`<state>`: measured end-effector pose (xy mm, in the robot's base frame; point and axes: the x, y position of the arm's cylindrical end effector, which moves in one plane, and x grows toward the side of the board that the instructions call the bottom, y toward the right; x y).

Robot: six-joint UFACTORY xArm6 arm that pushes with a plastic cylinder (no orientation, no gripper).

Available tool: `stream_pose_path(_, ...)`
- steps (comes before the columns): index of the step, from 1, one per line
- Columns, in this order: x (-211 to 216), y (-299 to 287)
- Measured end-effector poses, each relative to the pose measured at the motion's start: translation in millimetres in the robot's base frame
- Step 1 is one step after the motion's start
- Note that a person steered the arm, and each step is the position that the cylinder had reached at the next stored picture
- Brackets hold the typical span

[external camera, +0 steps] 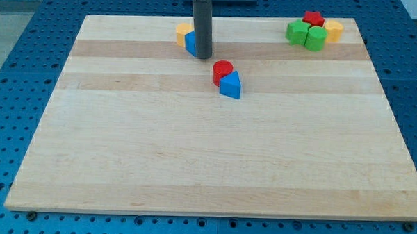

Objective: Move the cube towards the top left side

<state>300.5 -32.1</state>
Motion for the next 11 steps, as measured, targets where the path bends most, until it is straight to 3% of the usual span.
stream_pose_path(5,-77,-6)
stream_pose_path(11,-47,-101)
